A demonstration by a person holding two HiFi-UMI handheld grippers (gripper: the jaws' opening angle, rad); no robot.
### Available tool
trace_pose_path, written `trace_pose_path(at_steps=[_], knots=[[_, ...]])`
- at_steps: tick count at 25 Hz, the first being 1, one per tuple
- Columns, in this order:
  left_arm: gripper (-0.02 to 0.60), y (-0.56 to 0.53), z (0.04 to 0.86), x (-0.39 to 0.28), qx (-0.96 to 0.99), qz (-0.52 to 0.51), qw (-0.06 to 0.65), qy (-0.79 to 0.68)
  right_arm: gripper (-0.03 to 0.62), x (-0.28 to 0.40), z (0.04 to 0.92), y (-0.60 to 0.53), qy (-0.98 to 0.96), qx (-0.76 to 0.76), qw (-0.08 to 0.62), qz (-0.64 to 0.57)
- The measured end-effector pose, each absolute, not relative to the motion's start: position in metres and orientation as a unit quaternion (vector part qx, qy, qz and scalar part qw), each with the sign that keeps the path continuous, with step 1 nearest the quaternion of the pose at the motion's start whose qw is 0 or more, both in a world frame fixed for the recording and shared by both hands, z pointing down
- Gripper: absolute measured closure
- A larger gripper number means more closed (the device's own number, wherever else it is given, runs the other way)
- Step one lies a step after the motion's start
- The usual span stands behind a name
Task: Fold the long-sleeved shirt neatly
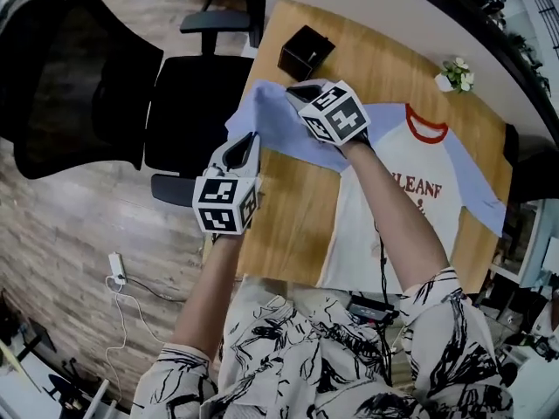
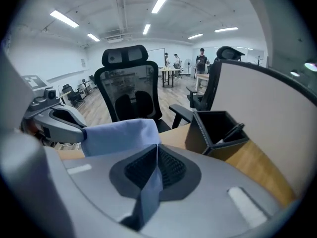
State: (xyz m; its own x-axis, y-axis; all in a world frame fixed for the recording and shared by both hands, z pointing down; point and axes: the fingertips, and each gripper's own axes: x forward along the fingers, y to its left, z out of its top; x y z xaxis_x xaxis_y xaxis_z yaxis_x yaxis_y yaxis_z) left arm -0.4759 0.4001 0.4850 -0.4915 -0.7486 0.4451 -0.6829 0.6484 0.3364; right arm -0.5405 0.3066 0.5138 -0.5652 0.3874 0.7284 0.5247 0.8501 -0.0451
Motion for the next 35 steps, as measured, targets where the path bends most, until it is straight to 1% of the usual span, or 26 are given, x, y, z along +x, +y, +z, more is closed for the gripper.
trace_pose_path(at_steps=[10,16,21,26,31,32,34,35], knots=[[0.563,0.301,0.404,-0.411,0.521,-0.058,0.225,-0.821,0.576,-0.476,0.439,0.207,-0.924,-0.174,0.332,-0.069],[0.563,0.23,0.368,-0.359,0.552,-0.039,0.196,-0.809,0.576,-0.432,0.409,0.141,-0.942,-0.159,0.292,-0.05],[0.563,0.164,0.356,-0.306,0.558,-0.011,0.196,-0.806,0.574,-0.393,0.397,0.086,-0.945,-0.17,0.275,-0.041],[0.563,0.089,0.381,-0.258,0.558,0.014,0.213,-0.802,0.574,-0.357,0.423,0.033,-0.941,-0.18,0.285,-0.031],[0.563,0.027,0.442,-0.226,0.559,0.057,0.248,-0.79,0.567,-0.329,0.485,-0.027,-0.933,-0.161,0.322,-0.001],[0.563,0.018,0.458,-0.222,0.555,0.067,0.257,-0.788,0.552,-0.32,0.499,-0.038,-0.929,-0.158,0.333,0.008],[0.563,0.002,0.488,-0.214,0.551,0.089,0.272,-0.784,0.489,-0.298,0.52,-0.063,-0.923,-0.153,0.351,0.031],[0.563,-0.006,0.503,-0.21,0.553,0.102,0.278,-0.779,0.477,-0.287,0.525,-0.076,-0.923,-0.147,0.354,0.042]])
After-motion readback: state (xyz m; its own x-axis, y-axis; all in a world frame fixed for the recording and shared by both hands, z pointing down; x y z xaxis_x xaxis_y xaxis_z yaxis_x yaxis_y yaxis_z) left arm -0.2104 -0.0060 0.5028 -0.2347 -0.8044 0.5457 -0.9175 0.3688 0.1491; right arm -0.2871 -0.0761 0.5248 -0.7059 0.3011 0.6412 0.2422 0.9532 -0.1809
